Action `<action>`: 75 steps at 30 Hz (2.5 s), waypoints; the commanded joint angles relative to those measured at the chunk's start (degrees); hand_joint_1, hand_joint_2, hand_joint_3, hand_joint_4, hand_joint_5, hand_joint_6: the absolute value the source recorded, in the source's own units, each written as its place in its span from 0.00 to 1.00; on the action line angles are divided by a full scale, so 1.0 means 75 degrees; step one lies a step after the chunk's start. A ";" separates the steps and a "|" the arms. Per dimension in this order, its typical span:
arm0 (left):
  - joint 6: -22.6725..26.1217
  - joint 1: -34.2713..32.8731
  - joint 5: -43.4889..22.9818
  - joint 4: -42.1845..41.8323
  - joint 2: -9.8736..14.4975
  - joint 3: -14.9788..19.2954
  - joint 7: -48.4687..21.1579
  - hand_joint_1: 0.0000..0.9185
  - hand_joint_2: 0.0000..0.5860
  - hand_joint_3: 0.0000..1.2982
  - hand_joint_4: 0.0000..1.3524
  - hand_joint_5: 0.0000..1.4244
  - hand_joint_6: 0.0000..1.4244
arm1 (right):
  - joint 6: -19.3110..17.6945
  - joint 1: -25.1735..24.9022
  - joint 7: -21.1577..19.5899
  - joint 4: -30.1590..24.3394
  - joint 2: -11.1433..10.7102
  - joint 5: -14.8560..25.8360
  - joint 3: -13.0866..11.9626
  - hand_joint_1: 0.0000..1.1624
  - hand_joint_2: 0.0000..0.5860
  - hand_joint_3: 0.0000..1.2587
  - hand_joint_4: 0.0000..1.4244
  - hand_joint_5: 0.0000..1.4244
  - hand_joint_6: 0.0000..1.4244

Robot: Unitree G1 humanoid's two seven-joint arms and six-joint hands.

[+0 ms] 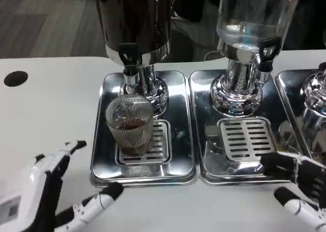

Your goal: Grasp the cup under the faucet to collect the drink, then remove the cup.

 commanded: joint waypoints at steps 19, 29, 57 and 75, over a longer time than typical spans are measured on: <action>-0.0612 0.1731 0.1292 -0.0598 -0.0394 -0.1056 0.0936 0.02 0.10 0.18 0.11 0.15 0.09 | 0.0946 -0.1579 -0.0339 -0.0554 0.0491 -0.1852 0.0583 0.62 0.21 0.07 0.05 0.08 0.04; -0.0865 0.2252 0.1284 -0.0662 -0.0385 -0.1012 0.1280 0.02 0.11 0.18 0.10 0.15 0.09 | 0.1096 -0.1770 -0.1198 -0.0379 0.1436 -0.2919 0.1398 0.63 0.21 0.07 0.06 0.09 0.07; -0.1419 0.3026 0.0702 -0.0455 -0.0387 0.0292 0.1517 0.02 0.12 0.17 0.11 0.15 0.11 | 0.1375 -0.4530 -0.1691 0.2178 0.2288 -0.3521 0.2286 0.63 0.19 0.09 0.08 0.12 0.07; -0.1083 0.1633 0.0648 -0.0894 -0.0030 0.0593 0.0221 0.02 0.13 0.18 0.11 0.16 0.13 | 0.1035 -0.5133 -0.2342 0.3324 0.2749 -0.3745 0.2424 0.63 0.17 0.07 0.08 0.11 0.06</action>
